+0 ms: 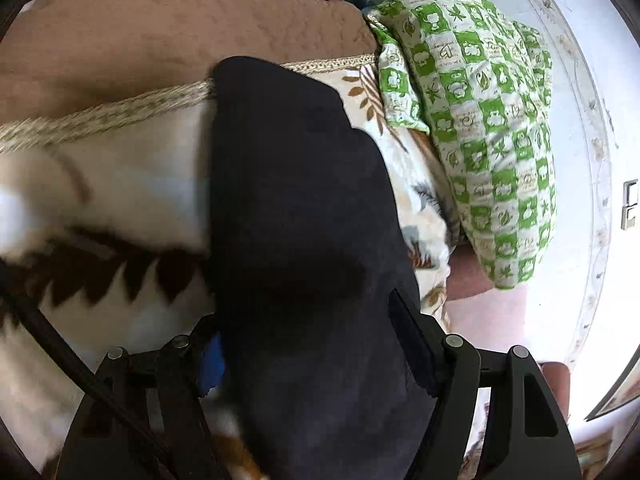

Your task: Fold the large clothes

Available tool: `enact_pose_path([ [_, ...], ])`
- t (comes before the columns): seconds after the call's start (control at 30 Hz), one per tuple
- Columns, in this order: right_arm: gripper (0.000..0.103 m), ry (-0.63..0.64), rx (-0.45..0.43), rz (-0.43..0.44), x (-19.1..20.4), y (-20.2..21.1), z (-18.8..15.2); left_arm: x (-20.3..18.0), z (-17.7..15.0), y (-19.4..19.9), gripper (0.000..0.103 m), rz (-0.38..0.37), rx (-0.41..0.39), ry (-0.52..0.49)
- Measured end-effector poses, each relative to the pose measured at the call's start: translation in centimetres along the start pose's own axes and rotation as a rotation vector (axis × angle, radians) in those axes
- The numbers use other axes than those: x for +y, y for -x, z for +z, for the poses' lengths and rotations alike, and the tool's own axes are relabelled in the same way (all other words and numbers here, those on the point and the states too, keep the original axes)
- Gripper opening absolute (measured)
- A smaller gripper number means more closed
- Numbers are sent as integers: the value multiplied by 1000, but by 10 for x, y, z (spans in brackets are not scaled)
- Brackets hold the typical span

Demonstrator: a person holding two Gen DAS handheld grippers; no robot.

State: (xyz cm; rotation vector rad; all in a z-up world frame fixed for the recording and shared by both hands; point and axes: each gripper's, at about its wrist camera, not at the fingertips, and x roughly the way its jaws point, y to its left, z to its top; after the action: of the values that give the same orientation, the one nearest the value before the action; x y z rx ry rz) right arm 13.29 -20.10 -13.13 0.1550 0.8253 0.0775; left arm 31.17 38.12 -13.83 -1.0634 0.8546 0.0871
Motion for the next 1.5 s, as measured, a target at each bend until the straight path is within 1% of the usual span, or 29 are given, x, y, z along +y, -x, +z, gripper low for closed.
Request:
enact_pose_path([
  [0.07, 94, -2, 3, 8, 0, -1, 0, -2, 8, -5, 71, 1, -10, 0],
  [0.1, 95, -2, 4, 12, -1, -2, 0, -4, 10, -8, 64, 8, -16, -1],
  [0.13, 95, -3, 5, 15, -1, -2, 0, -5, 12, -9, 58, 32, -20, -6],
  [0.17, 95, -3, 6, 16, -1, -3, 0, -7, 13, -9, 39, 60, -25, -14],
  [0.2, 95, -3, 7, 16, -1, -4, 0, -7, 13, -8, 27, 77, -28, -19],
  [0.23, 95, -2, 8, 16, -1, -4, 1, -10, 11, -5, 24, 89, -36, -28],
  [0.3, 95, 1, 9, 13, -1, -4, 1, -20, 7, 6, 11, 102, -59, -58],
  [0.33, 95, 1, 9, 12, -1, -4, 1, -31, 4, 15, 11, 104, -71, -88],
  [0.4, 95, 3, 11, 11, 0, -4, 1, -55, -5, 34, 10, 134, -101, -148],
  [0.53, 95, 11, 15, 1, 2, -4, 2, -119, -37, 82, 10, 140, -169, -304],
  [0.6, 95, 7, -2, 12, 1, 2, 2, -155, -63, 107, 10, 121, -192, -394],
  [0.67, 95, -27, -35, 49, -6, 15, 5, -187, -94, 126, 10, 86, -201, -479],
  [0.77, 95, -135, -101, 99, -30, 42, 13, -232, -154, 147, 10, 20, -193, -625],
  [0.8, 95, -174, -129, 94, -42, 51, 17, -245, -179, 149, 10, 0, -178, -679],
  [0.83, 95, -202, -150, 77, -52, 57, 19, -258, -205, 150, 10, -18, -159, -732],
  [0.9, 95, -282, -192, 10, -81, 72, 23, -273, -247, 145, 10, -50, -121, -805],
  [0.93, 95, -332, -208, -10, -96, 78, 24, -277, -267, 140, 10, -66, -94, -834],
  [0.97, 95, -371, -218, -17, -108, 83, 24, -282, -294, 131, 10, -82, -50, -871],
  [1.03, 95, -464, -242, -10, -133, 94, 23, -283, -331, 112, 10, -86, 13, -909],
  [1.1, 95, -523, -255, 6, -149, 100, 23, -280, -372, 79, 13, -60, 101, -956],
  [1.13, 95, -546, -258, 13, -155, 102, 23, -275, -391, 61, 15, -26, 133, -977],
  [1.17, 95, -557, -258, 17, -158, 103, 22, -273, -406, 52, 24, -5, 150, -989],
  [1.2, 95, -562, -255, 25, -161, 103, 24, -266, -424, 40, 40, 21, 180, -1009],
  [1.27, 95, -548, -243, 43, -158, 101, 26, -254, -446, 24, 53, 45, 221, -1039],
  [1.37, 95, -499, -219, 89, -152, 97, 30, -245, -467, 22, 54, 81, 229, -1096],
  [1.4, 95, -482, -210, 103, -148, 95, 32, -243, -467, 23, 59, 79, 226, -1098],
  [1.5, 95, -435, -186, 110, -137, 89, 33, -231, -462, 47, 68, 35, 207, -1058],
])
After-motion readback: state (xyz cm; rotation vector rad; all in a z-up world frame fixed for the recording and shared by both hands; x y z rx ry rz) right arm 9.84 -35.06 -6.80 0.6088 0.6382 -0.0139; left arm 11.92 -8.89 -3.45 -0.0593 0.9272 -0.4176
